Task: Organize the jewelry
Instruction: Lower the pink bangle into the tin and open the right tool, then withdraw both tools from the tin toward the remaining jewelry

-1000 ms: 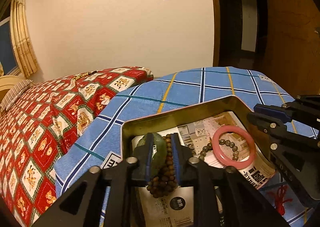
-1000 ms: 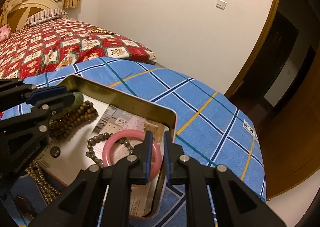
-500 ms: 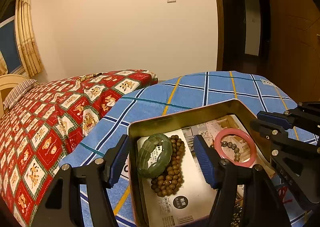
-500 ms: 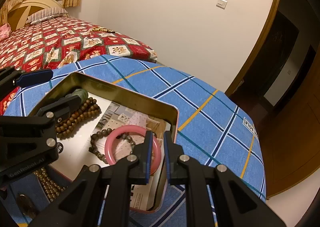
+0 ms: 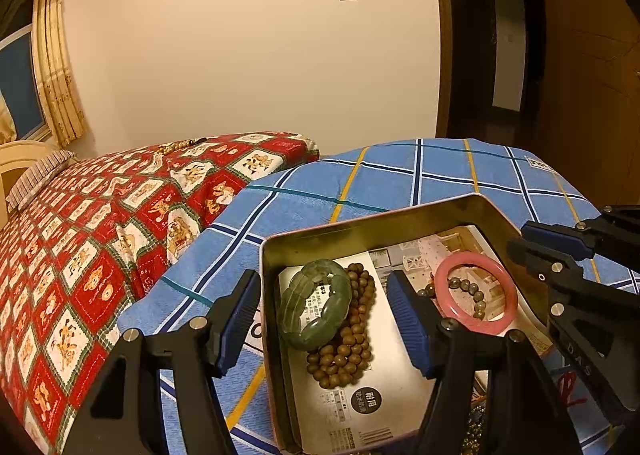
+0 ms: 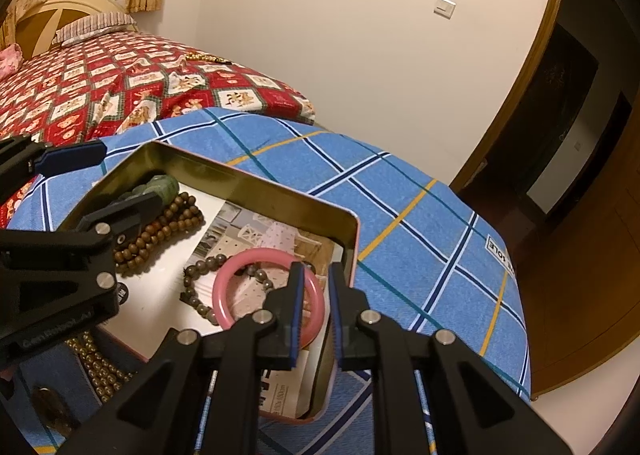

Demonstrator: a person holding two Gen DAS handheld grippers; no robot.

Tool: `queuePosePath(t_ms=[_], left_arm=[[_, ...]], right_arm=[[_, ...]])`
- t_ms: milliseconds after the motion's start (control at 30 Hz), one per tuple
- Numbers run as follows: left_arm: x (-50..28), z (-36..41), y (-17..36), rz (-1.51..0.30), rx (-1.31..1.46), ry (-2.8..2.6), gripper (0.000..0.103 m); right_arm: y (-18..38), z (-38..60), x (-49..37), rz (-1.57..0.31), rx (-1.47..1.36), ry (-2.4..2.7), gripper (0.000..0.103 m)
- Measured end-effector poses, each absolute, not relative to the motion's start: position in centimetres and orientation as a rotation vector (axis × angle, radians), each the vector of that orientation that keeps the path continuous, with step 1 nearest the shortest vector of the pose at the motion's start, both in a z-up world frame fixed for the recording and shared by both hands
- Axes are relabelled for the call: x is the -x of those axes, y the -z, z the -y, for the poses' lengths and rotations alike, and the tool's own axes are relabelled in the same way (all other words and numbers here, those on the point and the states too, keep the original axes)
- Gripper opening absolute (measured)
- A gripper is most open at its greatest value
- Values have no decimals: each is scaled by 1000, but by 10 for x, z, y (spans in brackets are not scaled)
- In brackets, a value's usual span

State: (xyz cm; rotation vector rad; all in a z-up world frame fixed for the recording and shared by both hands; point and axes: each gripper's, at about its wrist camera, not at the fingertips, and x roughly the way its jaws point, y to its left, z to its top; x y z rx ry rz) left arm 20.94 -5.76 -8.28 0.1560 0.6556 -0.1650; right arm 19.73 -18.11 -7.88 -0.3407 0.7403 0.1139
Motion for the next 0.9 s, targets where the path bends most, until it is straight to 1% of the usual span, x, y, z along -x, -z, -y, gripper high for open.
queuePosePath(t_ms=[67,167,300,633,800,867,900], left_arm=[[-210,56,83,-659,-154,162,66],[-210,54,83,-667,-151,155,66],[-209,54,83,-670,-155,150,66],[-192,46,84,-686,-135,148,66],[-167,33,95,-724,-136,142,66],[-149,25,96,-703,-115,150,66],[-142,22,95,-698,-107,151,66]], right_arm=[[78,180,-196,-740,343,-115,17],[78,178,-195,-738,348,-113,21],[77,176,-193,-731,350,-109,31],[76,179,-182,-740,347,-106,32],[82,191,-161,-764,321,-94,32],[86,196,-148,-778,311,-90,32],[86,199,-139,-759,300,-84,34]])
